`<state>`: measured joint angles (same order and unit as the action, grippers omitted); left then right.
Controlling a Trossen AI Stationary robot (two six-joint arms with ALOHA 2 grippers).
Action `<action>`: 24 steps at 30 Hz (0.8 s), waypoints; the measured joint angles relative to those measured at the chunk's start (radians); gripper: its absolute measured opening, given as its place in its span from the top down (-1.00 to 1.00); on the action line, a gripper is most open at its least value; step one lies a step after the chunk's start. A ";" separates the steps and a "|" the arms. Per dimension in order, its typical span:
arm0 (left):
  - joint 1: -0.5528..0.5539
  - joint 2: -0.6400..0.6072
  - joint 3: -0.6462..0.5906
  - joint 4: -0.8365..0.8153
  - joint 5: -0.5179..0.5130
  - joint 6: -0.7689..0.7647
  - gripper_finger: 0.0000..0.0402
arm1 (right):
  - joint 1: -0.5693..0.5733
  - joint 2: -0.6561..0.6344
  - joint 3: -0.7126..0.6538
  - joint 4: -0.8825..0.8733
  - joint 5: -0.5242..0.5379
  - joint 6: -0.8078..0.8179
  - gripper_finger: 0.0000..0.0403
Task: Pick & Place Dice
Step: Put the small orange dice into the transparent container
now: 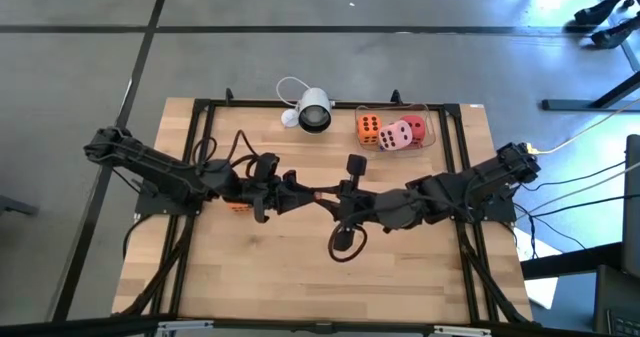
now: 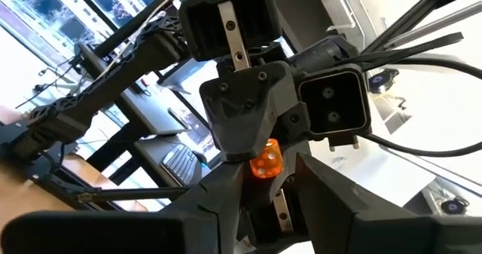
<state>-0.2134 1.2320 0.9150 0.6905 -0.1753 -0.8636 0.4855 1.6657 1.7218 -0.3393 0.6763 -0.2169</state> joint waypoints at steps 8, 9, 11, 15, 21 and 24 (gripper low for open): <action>0.003 -0.001 -0.001 -0.017 0.028 0.039 0.38 | 0.035 -0.020 0.027 -0.006 0.034 0.053 0.75; 0.003 0.000 -0.001 -0.018 0.029 0.046 0.38 | 0.040 -0.020 0.038 -0.010 0.035 0.055 0.75; 0.003 0.000 -0.001 -0.019 0.031 0.060 0.39 | 0.050 -0.020 0.063 -0.021 0.035 0.055 0.75; 0.002 0.000 -0.001 -0.022 0.047 0.064 0.38 | 0.063 -0.020 0.120 -0.082 0.084 0.063 0.75; 0.001 -0.007 -0.001 -0.058 0.135 0.085 0.39 | 0.049 -0.021 0.214 -0.359 0.165 0.225 0.75; -0.013 -0.035 -0.002 -0.111 0.145 0.121 0.39 | 0.008 -0.034 0.267 -0.541 0.101 0.388 0.75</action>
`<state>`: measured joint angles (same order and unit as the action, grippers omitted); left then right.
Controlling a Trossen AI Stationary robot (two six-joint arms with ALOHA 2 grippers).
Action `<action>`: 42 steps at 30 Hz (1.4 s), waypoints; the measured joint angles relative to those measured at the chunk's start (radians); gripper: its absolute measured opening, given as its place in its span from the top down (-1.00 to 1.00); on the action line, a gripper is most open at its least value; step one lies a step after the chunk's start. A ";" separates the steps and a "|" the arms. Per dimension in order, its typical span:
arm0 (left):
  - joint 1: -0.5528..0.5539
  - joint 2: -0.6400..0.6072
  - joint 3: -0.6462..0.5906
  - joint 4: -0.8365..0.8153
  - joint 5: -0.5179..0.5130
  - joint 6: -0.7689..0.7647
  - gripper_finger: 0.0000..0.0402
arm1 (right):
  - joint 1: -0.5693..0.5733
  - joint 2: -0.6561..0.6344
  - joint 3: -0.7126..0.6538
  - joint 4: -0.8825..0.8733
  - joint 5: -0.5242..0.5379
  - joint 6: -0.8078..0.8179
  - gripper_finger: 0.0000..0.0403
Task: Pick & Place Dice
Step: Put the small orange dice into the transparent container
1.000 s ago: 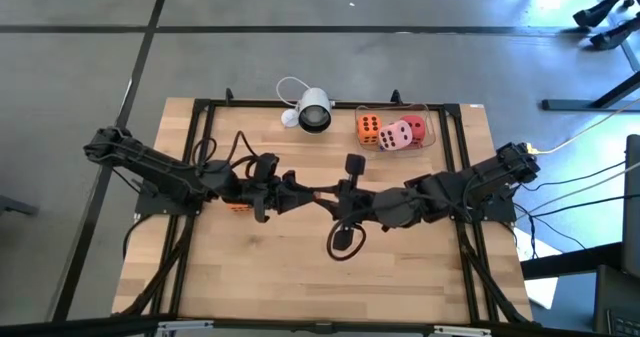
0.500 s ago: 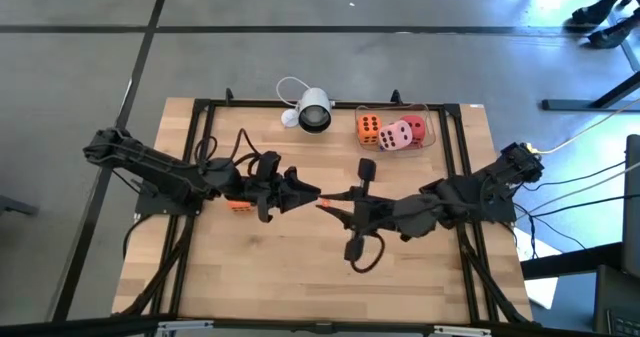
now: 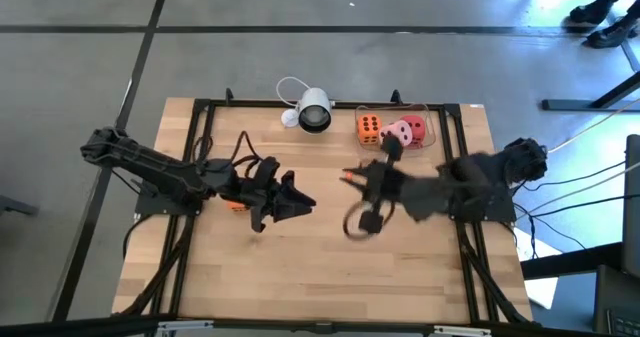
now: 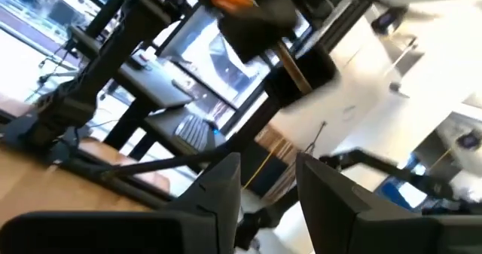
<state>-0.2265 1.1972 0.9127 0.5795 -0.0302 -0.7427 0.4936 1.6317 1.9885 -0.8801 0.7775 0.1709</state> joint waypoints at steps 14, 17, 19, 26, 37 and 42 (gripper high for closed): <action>-0.171 -0.212 0.001 -0.529 -0.405 0.034 0.69 | -0.350 -0.077 0.026 -0.594 -0.284 0.211 0.75; -0.226 -0.234 0.001 -0.577 -0.494 0.033 0.73 | -0.428 -0.079 0.002 -0.578 -0.347 0.181 0.75; -0.262 -0.242 0.001 -0.604 -0.556 0.032 0.75 | -0.499 -0.077 -0.026 -0.575 -0.395 0.147 0.75; -0.363 -0.250 0.001 -0.705 -0.669 0.020 0.80 | -0.721 -0.076 -0.236 -0.433 -0.622 0.082 0.75; -0.410 -0.250 0.001 -0.745 -0.765 0.021 0.80 | -0.940 -0.074 -0.630 -0.156 -0.753 0.174 0.75; -0.390 -0.249 0.001 -0.760 -0.765 0.022 0.80 | -0.975 -0.068 -0.738 -0.011 -0.764 0.211 0.75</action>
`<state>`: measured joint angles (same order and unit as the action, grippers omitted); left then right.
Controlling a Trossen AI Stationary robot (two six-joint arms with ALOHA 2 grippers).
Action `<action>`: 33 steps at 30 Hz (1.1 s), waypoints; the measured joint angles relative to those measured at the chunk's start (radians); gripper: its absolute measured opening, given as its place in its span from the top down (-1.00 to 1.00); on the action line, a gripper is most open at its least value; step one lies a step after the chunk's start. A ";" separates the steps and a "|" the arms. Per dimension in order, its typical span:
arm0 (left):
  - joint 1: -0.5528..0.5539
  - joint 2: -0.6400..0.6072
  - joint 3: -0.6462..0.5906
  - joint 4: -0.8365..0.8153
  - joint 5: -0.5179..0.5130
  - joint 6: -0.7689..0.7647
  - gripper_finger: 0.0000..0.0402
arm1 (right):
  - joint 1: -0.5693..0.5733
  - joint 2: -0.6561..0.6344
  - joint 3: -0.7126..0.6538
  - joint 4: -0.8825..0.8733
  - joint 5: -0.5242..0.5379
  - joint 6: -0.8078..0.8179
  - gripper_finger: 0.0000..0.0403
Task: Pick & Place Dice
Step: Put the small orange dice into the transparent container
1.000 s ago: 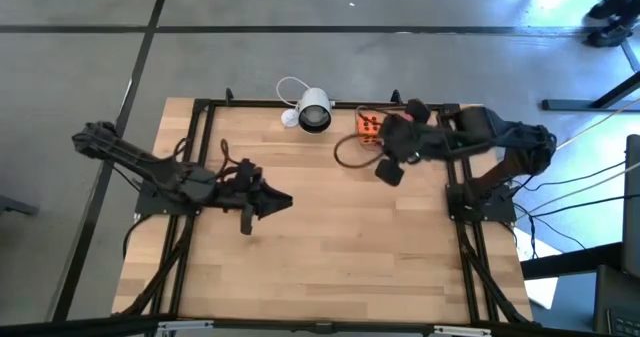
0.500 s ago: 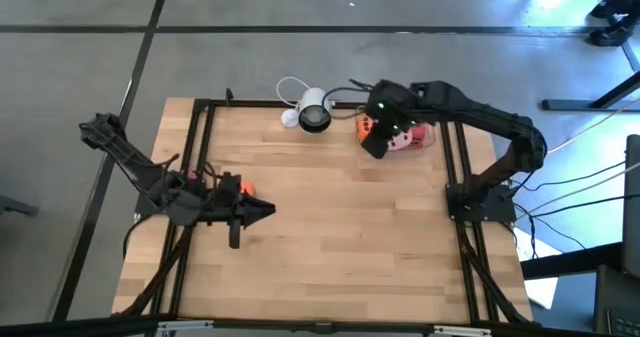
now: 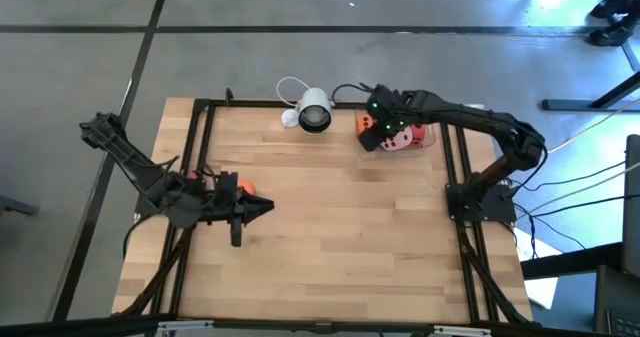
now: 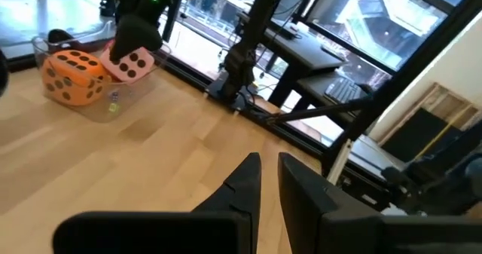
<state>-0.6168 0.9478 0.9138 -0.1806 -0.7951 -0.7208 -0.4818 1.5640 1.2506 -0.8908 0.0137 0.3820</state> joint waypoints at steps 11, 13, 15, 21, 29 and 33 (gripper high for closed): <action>0.035 0.000 0.000 -0.011 0.006 -0.034 0.80 | -0.009 0.115 -0.031 0.079 0.001 -0.001 0.75; 0.035 0.000 0.000 -0.016 0.031 -0.035 0.80 | -0.010 0.128 -0.031 0.079 0.002 -0.005 0.75; 0.034 0.000 0.000 -0.024 0.059 -0.041 0.80 | -0.010 0.135 -0.031 0.078 0.005 -0.009 0.75; 0.034 0.000 0.000 -0.066 0.070 -0.076 0.80 | -0.009 0.136 -0.030 0.080 0.005 -0.027 0.75; 0.035 0.000 0.000 -0.072 0.070 -0.079 0.80 | -0.009 0.136 -0.030 0.080 0.005 -0.038 0.75; 0.035 0.000 0.000 -0.081 0.069 -0.082 0.80 | -0.006 0.136 -0.030 0.079 -0.007 -0.057 0.75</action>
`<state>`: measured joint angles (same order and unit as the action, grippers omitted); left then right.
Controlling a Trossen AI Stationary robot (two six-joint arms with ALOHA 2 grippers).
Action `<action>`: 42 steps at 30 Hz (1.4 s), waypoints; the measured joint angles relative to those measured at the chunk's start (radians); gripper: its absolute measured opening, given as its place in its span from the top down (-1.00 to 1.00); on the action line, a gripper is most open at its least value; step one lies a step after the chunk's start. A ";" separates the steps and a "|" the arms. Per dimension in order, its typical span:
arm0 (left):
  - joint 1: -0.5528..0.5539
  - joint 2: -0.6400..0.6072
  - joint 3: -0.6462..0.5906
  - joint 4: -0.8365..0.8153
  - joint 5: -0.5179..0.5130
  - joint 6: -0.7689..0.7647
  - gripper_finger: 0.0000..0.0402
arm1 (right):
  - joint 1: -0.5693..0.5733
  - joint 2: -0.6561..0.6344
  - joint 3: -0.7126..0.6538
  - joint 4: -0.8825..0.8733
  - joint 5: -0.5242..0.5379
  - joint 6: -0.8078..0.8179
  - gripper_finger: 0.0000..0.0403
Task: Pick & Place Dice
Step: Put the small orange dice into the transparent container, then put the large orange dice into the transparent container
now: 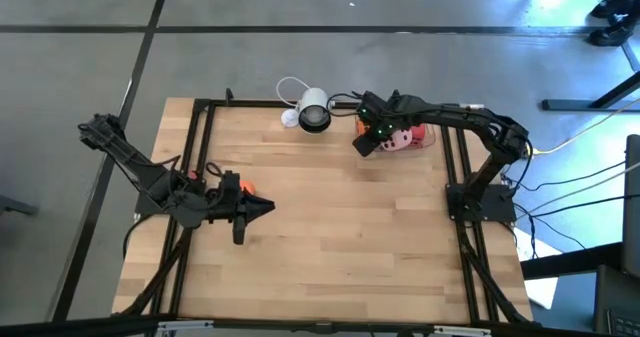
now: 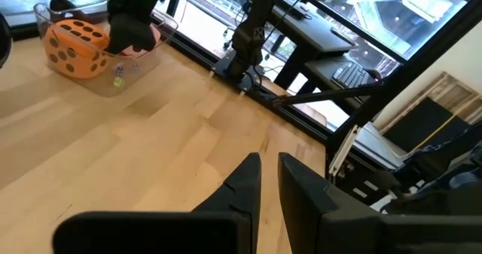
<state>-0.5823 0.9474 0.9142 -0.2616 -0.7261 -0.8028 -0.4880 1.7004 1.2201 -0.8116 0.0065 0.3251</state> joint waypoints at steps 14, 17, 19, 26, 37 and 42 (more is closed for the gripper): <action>0.003 0.000 0.000 -0.032 0.002 -0.025 0.80 | 0.016 0.000 0.023 -0.011 0.008 -0.006 -0.21; 0.003 0.000 0.000 -0.043 0.002 -0.035 0.80 | 0.025 0.001 0.064 -0.029 0.012 0.001 -0.20; 0.003 0.000 0.000 -0.085 -0.005 -0.068 0.80 | 0.035 0.001 0.111 -0.052 0.012 -0.001 -0.17; 0.016 0.000 0.000 -0.582 0.075 -0.565 0.80 | 0.092 0.001 0.311 -0.251 0.062 -0.019 0.04; 0.113 0.000 0.000 -1.046 0.247 -0.836 0.98 | 0.258 0.000 0.586 -0.459 0.164 0.000 0.43; 0.200 0.000 0.000 -1.160 0.454 -0.798 1.00 | 0.344 0.000 0.678 -0.520 0.161 0.004 0.59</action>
<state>-0.3827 0.9474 0.9146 -1.4219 -0.2721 -1.6003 -0.1435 1.7004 1.8984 -1.3319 0.1677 0.3290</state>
